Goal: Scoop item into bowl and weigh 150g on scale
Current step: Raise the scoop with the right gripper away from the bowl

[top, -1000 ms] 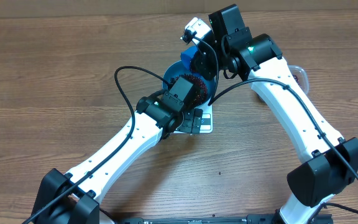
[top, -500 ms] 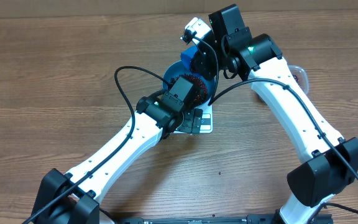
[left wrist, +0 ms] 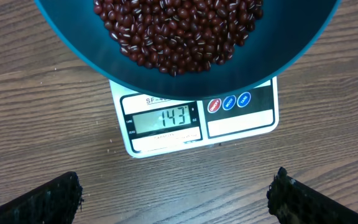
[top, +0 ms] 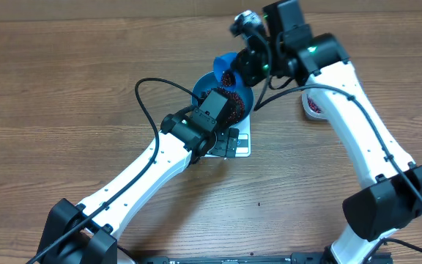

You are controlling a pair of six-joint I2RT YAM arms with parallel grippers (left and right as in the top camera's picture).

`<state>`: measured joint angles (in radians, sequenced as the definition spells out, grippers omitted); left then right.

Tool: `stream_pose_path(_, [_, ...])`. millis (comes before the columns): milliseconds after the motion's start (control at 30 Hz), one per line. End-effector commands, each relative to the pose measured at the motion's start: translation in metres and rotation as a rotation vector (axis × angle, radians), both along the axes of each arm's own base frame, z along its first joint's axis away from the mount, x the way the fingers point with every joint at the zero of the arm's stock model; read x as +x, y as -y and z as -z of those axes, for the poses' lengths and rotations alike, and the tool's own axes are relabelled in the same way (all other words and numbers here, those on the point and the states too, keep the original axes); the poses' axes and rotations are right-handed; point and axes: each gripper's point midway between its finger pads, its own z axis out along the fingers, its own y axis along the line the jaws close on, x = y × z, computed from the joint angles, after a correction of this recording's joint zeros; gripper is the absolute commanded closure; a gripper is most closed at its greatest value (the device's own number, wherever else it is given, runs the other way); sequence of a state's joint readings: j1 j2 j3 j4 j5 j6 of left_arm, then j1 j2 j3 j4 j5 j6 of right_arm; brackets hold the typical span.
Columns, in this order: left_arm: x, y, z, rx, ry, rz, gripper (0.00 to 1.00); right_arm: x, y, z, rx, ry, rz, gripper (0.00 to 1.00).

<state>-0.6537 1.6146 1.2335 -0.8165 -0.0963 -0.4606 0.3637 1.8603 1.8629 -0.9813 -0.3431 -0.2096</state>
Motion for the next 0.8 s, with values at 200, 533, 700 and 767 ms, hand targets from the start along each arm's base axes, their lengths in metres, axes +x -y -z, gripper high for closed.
stream_pose_path(200, [0.001, 0.004, 0.000, -0.003, -0.003, 0.023, 0.00, 0.007, 0.043, -0.037, 0.258, -0.065, 0.010, 0.96])
stream_pose_path(533, [0.001, 0.004, 0.000, -0.003, -0.003, 0.023, 0.01, 0.005, 0.056, -0.033, 0.260, -0.101, 0.037, 0.96])
stream_pose_path(700, [0.001, 0.004, 0.000, -0.003, -0.003, 0.023, 0.00, 0.001, 0.047, -0.033, 0.239, -0.078, -0.015, 0.96])
stream_pose_path(767, [0.001, 0.004, 0.000, -0.003, -0.003, 0.023, 0.00, 0.000, 0.045, -0.035, 0.237, -0.071, -0.019, 0.96])
